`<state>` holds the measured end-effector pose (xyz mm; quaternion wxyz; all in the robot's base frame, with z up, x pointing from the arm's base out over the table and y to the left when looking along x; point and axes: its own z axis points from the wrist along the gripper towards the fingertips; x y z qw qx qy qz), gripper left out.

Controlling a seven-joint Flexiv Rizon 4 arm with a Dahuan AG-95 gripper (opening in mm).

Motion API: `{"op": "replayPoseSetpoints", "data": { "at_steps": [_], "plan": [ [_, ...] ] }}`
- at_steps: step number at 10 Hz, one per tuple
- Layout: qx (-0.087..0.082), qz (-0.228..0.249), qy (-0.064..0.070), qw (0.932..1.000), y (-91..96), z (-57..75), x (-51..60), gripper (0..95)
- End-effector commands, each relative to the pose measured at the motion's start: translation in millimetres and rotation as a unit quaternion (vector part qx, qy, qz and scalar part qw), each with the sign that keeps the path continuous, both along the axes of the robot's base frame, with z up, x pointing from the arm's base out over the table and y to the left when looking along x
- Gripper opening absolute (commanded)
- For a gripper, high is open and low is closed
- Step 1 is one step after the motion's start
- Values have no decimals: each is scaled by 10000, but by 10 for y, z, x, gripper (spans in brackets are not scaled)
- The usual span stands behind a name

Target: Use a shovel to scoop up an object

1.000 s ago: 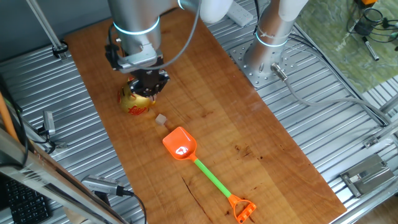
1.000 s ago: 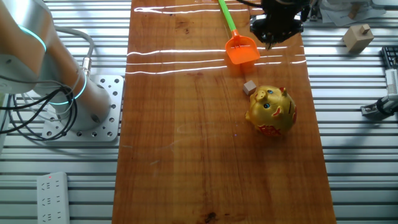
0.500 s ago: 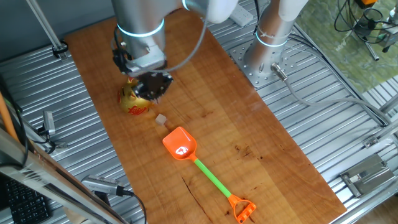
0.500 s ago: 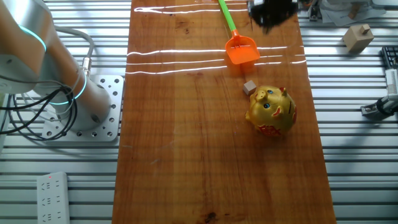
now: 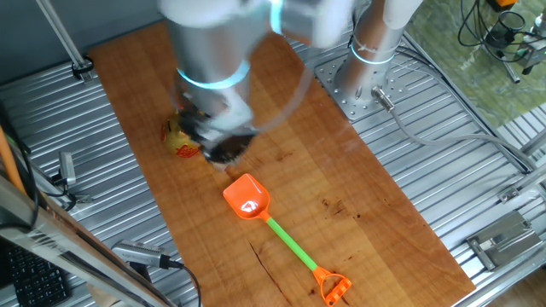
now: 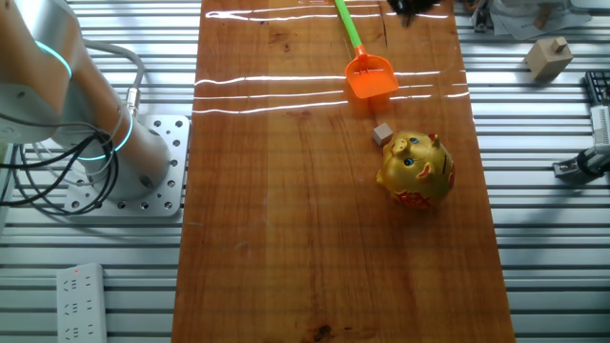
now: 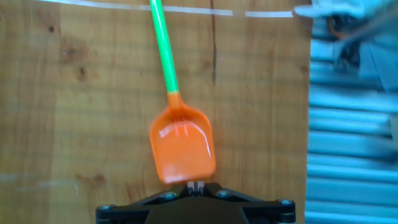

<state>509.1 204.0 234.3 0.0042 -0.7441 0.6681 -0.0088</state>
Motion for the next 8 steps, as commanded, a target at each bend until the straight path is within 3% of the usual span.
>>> {"op": "replayPoseSetpoints", "data": {
  "at_steps": [1,4,6,8],
  "plan": [
    [-98,-29,-48,9999,245,-82,-123,0],
    [-81,-27,-33,10000,576,-451,-350,0],
    [-106,-73,-120,9998,834,-700,-511,0],
    [-89,-29,-139,9999,941,-901,-549,0]
  ]
}}
